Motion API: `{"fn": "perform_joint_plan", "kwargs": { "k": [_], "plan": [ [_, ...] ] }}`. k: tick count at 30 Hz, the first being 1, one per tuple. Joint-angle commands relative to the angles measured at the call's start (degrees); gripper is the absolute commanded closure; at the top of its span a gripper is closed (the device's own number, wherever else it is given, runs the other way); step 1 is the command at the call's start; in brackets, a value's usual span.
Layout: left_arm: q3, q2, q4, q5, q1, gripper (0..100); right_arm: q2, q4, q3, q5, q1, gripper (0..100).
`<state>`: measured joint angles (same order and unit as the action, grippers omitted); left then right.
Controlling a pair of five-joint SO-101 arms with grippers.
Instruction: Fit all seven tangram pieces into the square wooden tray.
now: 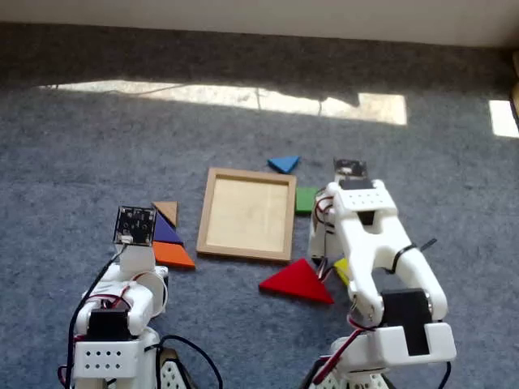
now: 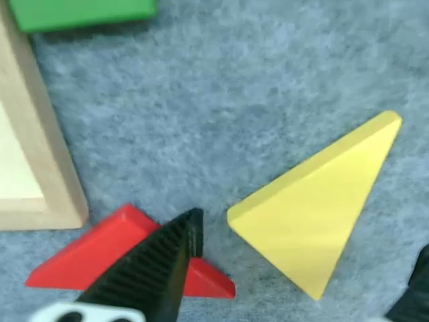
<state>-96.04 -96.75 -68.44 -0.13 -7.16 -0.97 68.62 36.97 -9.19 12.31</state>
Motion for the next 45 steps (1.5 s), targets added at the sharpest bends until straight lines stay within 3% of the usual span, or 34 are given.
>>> {"fn": "perform_joint_plan", "kwargs": {
  "k": [1,15,22,28,37,45],
  "plan": [
    [-1.5,-0.5,0.9,-0.4,0.8,99,0.8,-0.7,0.0,-0.4,-0.7,55.3],
    [-1.5,-0.5,0.9,-0.4,0.8,99,1.7,-4.4,0.7,0.0,-4.6,55.8],
    [-1.5,-0.5,0.9,-0.4,0.8,99,1.4,-4.4,0.9,0.1,-4.9,70.7],
    [-1.5,-0.5,0.9,-0.4,0.8,99,1.3,-4.3,1.6,8.5,-4.9,82.0],
    [-1.5,-0.5,0.9,-0.4,0.8,99,-2.3,2.8,-4.8,8.9,-2.9,82.3],
    [-1.5,-0.5,0.9,-0.4,0.8,99,-11.5,4.2,-8.7,8.4,3.5,82.3]
  ]
}}
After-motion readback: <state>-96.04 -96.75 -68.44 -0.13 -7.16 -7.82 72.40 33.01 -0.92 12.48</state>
